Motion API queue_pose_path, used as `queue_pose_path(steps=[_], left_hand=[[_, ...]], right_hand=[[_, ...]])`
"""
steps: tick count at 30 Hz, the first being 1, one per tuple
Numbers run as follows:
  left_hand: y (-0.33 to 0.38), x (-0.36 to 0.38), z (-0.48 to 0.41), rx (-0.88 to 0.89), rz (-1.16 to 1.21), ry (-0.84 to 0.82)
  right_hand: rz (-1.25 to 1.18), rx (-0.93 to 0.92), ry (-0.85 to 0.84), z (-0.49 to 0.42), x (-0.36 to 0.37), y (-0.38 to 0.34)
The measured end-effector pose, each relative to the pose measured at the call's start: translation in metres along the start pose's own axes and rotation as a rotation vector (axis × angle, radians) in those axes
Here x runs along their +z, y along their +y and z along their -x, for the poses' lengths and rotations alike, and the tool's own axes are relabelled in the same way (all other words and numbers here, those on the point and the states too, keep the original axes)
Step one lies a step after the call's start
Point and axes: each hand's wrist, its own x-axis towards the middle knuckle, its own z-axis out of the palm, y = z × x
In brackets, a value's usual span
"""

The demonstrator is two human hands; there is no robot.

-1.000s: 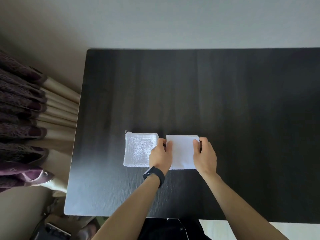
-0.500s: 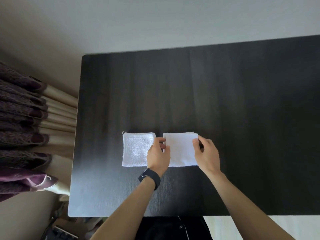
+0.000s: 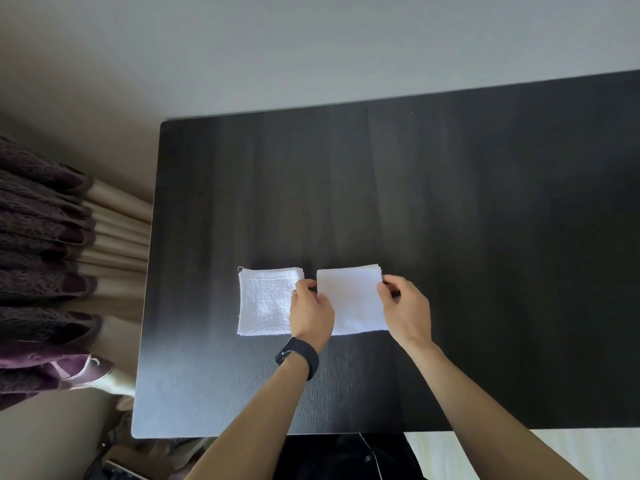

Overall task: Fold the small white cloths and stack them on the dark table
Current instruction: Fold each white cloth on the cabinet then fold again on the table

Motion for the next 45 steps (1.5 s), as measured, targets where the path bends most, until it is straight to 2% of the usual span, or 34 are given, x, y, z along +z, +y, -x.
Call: queue_pose_path(steps=[4,6,9,12,14,16,22,26,32,35,37,42,45], left_hand=[[-0.002,-0.001,0.005,0.033,-0.028,0.016],[-0.007,-0.002,0.013,0.138,-0.124,0.057],[-0.017,0.002,0.021,0.462,-0.399,0.173],[-0.027,0.009,0.011,0.628,-0.680,0.121],[-0.035,0.011,-0.001,0.650,-0.763,0.088],[-0.041,0.011,-0.012,0.656,-0.800,0.084],[-0.052,0.012,-0.027,0.696,-0.828,0.060],[-0.052,0.012,-0.026,0.663,-0.847,0.032],[-0.025,-0.001,-0.007,0.651,-0.937,-0.032],[0.002,-0.004,0.009,0.682,-0.958,-0.124],[0.033,-0.002,0.025,0.768,-0.947,-0.185],[0.147,0.032,0.113,1.135,-0.789,-0.309],[0.217,0.061,0.191,1.400,-0.714,-0.377]], right_hand=[[-0.055,0.018,0.037,0.005,-0.004,0.003],[-0.053,-0.027,0.085,0.013,-0.006,0.006],[0.099,-0.199,0.124,0.025,0.000,0.010],[0.395,-0.462,0.119,0.023,0.014,0.011],[0.544,-0.500,0.065,0.015,0.022,0.010],[0.608,-0.446,0.027,0.007,0.025,0.012],[0.635,-0.414,-0.012,-0.003,0.033,0.026],[0.629,-0.381,-0.039,-0.003,0.031,0.025],[0.620,-0.311,-0.076,0.014,-0.021,0.016],[0.583,-0.229,0.024,0.034,-0.075,0.021],[0.519,-0.161,0.143,0.056,-0.117,0.024],[0.381,0.078,0.545,0.152,-0.226,0.042],[0.381,0.226,0.768,0.221,-0.289,0.056]])
